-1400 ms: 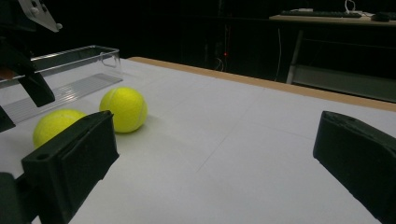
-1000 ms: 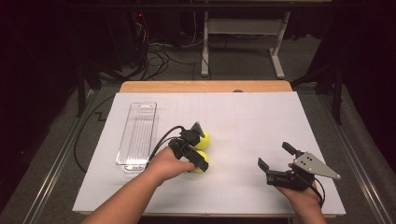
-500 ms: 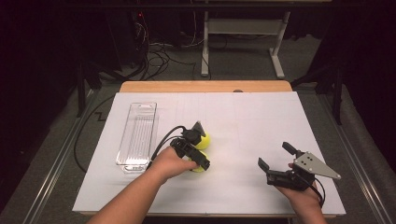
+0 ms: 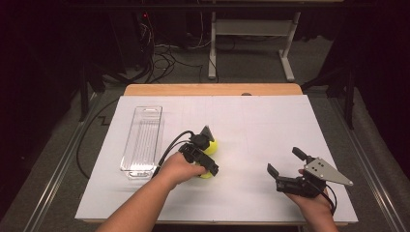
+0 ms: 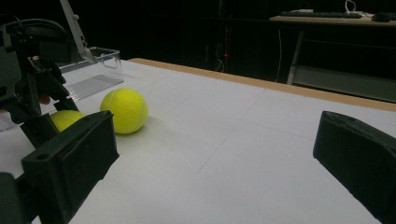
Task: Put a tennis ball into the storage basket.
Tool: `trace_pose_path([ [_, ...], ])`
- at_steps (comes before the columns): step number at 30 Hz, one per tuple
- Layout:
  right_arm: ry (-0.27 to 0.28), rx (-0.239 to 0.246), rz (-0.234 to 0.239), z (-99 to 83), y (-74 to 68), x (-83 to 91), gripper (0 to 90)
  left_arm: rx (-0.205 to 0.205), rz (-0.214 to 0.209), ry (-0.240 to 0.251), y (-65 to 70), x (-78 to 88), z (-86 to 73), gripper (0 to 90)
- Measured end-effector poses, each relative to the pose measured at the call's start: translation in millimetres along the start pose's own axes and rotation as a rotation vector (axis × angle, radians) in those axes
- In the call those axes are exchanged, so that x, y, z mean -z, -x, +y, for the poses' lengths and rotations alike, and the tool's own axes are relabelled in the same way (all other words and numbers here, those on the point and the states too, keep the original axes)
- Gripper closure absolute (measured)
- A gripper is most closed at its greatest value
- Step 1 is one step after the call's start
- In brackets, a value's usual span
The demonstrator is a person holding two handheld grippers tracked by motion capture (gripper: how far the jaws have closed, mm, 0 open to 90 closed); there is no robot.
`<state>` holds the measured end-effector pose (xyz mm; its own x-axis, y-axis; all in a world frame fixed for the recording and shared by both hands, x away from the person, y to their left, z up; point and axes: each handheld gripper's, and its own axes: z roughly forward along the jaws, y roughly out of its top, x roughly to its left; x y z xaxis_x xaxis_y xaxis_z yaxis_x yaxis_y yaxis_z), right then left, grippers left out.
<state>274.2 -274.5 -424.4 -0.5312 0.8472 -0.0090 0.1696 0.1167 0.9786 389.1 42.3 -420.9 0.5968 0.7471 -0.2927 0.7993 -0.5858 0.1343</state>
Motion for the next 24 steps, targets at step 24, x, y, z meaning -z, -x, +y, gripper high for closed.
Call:
trace_pose_path([
  [24,0.003,0.003,0.001,0.3,-0.1,0.3,0.1,0.001,0.001,-0.010,2.9,-2.8,1.8,15.4],
])
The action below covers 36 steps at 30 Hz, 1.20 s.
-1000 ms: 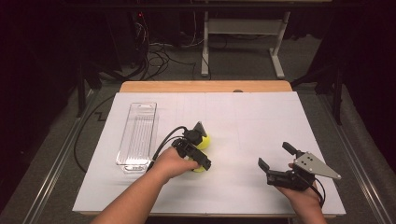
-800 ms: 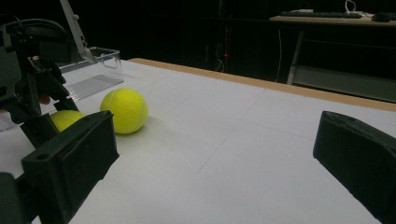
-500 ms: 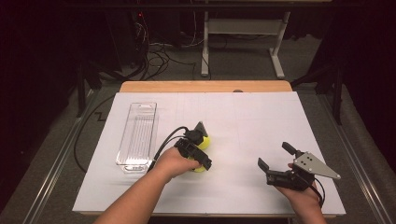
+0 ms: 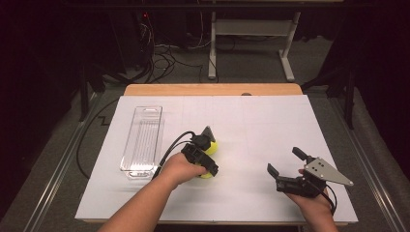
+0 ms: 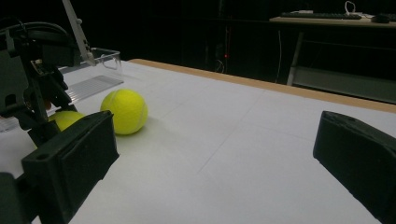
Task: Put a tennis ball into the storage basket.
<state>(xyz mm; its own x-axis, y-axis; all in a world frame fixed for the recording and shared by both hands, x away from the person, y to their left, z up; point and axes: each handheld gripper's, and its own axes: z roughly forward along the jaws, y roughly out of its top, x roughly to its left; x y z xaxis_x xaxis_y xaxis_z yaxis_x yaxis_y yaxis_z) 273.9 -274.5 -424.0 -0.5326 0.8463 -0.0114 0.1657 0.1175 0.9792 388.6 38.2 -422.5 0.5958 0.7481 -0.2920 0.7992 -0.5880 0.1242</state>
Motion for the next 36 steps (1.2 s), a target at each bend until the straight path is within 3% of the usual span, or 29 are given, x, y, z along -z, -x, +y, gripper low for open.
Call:
trace_pose_path([
  [11,0.000,-0.003,0.000,0.0,0.1,0.0,0.1,0.011,0.016,0.000,-1.9,1.8,0.1,17.8],
  [19,-0.001,0.001,0.000,-0.1,-0.2,-0.2,0.1,0.001,-0.002,0.004,-1.0,1.6,-0.3,24.7],
  [36,0.001,-0.001,-0.002,-0.1,0.1,0.2,0.1,-0.004,0.011,0.002,1.2,2.1,-1.2,26.1],
])
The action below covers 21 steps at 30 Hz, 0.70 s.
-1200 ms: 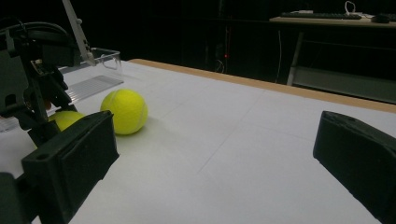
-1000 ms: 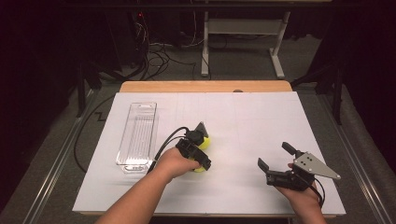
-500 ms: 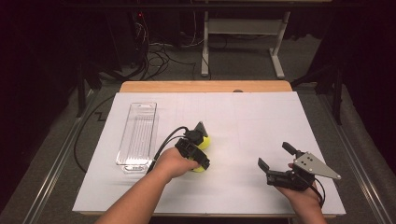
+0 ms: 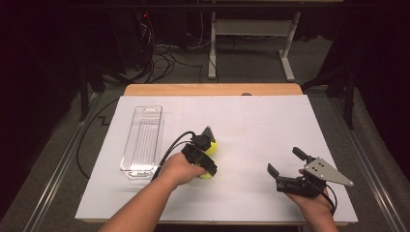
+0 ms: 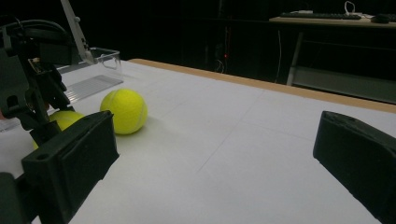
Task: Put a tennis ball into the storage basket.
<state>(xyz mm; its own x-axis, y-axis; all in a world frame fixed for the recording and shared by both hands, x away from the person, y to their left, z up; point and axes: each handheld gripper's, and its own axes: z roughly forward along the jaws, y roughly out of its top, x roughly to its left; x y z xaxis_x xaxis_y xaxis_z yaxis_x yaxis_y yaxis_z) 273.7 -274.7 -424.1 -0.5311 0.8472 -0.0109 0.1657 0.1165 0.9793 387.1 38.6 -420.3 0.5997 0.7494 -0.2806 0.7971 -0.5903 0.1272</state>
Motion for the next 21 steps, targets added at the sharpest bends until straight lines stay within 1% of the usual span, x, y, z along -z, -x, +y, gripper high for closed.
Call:
trace_pose_path([
  [7,0.001,-0.002,-0.001,-0.3,0.5,0.4,0.1,0.001,0.000,-0.001,-0.4,1.9,-0.4,26.2],
  [10,0.001,0.000,-0.002,-0.2,0.3,0.6,0.1,0.000,-0.009,0.004,0.8,3.9,-1.1,26.2],
  [12,0.000,0.000,-0.002,-0.3,0.5,0.2,0.1,-0.009,-0.005,0.003,1.6,5.3,-1.3,26.2],
  [16,-0.002,0.002,-0.001,-0.5,0.6,-0.2,0.1,-0.006,-0.002,0.001,1.3,7.5,-2.7,26.3],
  [21,0.000,0.000,-0.002,-0.4,0.5,0.3,0.1,-0.014,0.000,-0.001,2.3,11.1,-5.2,26.3],
])
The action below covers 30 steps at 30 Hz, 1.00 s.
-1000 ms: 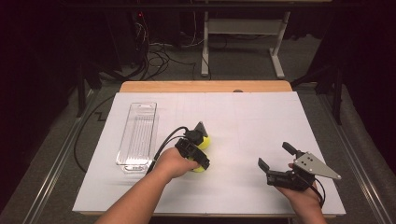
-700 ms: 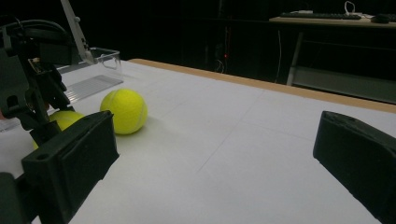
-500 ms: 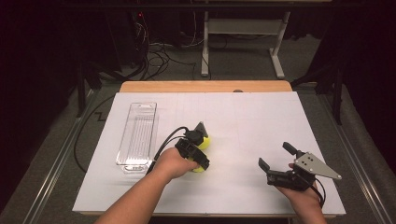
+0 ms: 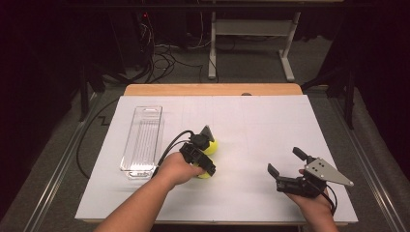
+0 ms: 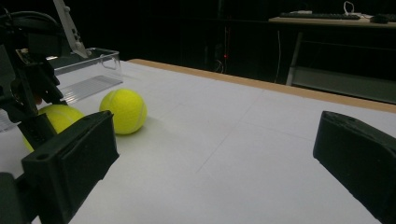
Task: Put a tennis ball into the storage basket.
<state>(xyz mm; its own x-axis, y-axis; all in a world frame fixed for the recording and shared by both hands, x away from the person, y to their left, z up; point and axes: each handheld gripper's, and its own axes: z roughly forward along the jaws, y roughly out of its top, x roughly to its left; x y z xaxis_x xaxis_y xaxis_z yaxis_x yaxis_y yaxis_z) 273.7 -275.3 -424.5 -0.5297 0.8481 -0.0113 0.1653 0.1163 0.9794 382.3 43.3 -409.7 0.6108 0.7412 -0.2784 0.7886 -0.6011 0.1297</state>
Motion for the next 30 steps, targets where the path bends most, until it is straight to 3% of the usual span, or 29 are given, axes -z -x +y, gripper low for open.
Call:
trace_pose_path([
  [19,0.001,0.002,0.003,0.1,-0.3,0.3,0.1,-0.030,0.010,-0.030,3.6,9.1,-7.5,26.3],
  [30,0.003,0.001,0.005,0.1,-0.7,0.4,0.1,-0.060,-0.006,-0.053,6.3,11.4,-11.5,26.4],
])
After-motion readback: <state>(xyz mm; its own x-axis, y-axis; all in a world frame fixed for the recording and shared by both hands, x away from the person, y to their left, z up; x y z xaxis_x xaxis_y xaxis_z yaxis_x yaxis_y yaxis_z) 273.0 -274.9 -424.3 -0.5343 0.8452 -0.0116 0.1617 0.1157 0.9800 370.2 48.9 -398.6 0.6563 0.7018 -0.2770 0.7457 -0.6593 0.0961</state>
